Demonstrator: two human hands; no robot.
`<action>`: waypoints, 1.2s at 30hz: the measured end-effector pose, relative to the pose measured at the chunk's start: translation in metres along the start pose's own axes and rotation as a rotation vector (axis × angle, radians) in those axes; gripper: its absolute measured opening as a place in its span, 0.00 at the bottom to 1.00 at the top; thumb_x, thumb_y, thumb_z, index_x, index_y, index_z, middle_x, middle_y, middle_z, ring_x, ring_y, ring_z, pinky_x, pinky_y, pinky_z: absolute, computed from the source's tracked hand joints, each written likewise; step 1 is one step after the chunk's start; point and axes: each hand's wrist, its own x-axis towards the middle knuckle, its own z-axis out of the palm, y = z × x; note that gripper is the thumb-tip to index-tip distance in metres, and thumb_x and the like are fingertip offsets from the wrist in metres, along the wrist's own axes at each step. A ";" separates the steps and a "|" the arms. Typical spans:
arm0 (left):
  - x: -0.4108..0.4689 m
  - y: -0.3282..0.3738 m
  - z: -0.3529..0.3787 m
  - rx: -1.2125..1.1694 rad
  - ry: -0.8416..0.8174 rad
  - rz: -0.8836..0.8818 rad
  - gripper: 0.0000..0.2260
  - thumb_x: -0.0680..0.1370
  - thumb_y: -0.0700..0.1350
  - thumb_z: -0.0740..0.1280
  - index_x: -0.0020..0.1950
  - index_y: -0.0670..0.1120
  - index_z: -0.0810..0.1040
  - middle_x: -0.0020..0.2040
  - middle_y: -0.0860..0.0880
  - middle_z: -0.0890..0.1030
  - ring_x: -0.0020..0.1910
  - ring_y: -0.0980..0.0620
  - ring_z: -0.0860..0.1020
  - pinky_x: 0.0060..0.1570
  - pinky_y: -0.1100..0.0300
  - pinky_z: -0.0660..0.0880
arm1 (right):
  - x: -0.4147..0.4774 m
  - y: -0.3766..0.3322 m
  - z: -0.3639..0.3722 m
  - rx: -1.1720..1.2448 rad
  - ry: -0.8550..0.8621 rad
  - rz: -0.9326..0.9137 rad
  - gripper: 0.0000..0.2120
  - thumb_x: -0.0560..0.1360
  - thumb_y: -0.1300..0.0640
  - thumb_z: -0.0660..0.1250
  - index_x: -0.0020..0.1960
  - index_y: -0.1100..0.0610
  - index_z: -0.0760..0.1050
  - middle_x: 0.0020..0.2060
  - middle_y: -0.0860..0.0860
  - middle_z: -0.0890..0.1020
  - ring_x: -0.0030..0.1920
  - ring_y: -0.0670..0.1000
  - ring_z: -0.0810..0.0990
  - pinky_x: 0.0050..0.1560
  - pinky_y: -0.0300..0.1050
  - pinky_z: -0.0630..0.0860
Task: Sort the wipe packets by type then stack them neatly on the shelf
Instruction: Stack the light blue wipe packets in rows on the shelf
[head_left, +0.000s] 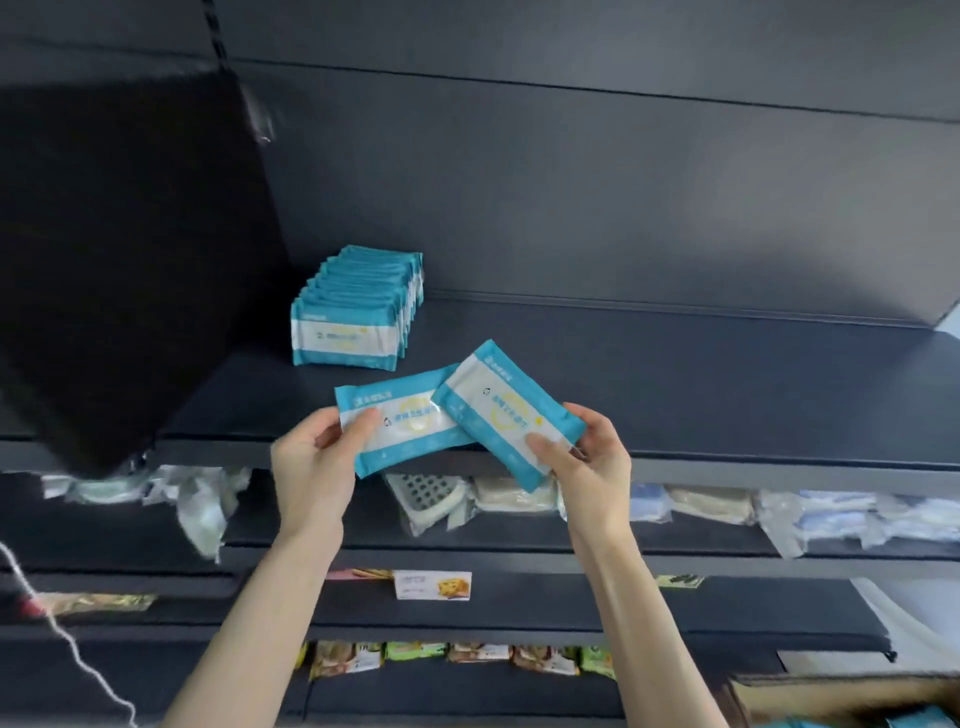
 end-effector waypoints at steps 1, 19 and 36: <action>0.014 0.000 -0.009 0.033 -0.013 0.013 0.06 0.73 0.41 0.72 0.38 0.50 0.81 0.37 0.53 0.84 0.41 0.55 0.80 0.39 0.60 0.77 | 0.003 0.003 0.014 0.002 0.009 -0.006 0.16 0.70 0.70 0.71 0.55 0.58 0.74 0.48 0.51 0.83 0.47 0.48 0.84 0.38 0.39 0.79; 0.178 -0.016 -0.045 0.200 -0.156 0.069 0.02 0.76 0.38 0.68 0.47 0.43 0.79 0.42 0.53 0.82 0.39 0.62 0.79 0.36 0.71 0.75 | 0.094 0.031 0.138 -0.148 -0.074 -0.095 0.13 0.69 0.72 0.71 0.46 0.56 0.76 0.40 0.47 0.84 0.41 0.46 0.84 0.37 0.37 0.78; 0.190 -0.020 -0.062 0.305 -0.349 0.156 0.15 0.70 0.36 0.74 0.54 0.47 0.78 0.47 0.55 0.83 0.46 0.60 0.82 0.42 0.67 0.77 | 0.102 0.066 0.193 -0.577 -0.016 -0.250 0.15 0.67 0.56 0.78 0.39 0.53 0.70 0.38 0.50 0.76 0.37 0.48 0.73 0.39 0.42 0.75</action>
